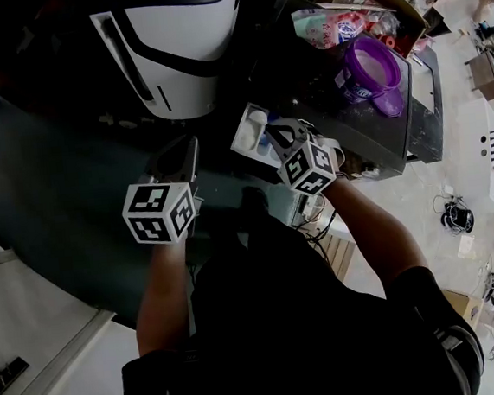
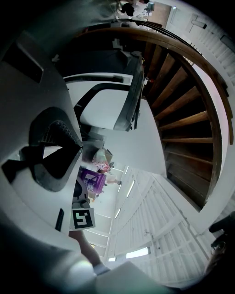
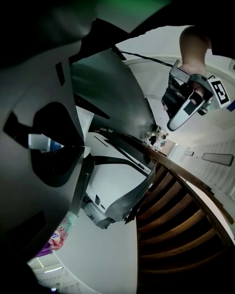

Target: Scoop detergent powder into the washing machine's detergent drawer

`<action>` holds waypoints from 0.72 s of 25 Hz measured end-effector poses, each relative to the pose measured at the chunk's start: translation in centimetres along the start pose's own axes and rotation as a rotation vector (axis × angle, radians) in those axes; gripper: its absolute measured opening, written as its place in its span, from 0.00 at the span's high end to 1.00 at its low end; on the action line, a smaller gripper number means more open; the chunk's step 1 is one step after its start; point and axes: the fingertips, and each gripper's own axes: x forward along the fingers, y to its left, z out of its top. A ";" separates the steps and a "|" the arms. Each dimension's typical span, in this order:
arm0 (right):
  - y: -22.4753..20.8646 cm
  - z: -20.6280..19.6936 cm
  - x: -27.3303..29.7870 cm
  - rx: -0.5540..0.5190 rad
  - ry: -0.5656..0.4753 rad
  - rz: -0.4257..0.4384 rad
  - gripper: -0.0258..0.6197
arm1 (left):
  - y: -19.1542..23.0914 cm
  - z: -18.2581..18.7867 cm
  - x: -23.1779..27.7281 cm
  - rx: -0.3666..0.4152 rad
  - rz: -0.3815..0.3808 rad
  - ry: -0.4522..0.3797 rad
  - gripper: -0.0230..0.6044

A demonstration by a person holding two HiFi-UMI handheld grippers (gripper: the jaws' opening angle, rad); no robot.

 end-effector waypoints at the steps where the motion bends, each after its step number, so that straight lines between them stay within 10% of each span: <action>1: -0.1 0.1 -0.1 -0.003 -0.001 -0.003 0.93 | 0.0 0.1 0.0 0.002 -0.001 -0.001 0.95; 18: 0.1 0.3 -0.2 -0.064 -0.002 -0.028 0.93 | -0.1 0.6 -0.2 0.012 0.000 -0.007 0.95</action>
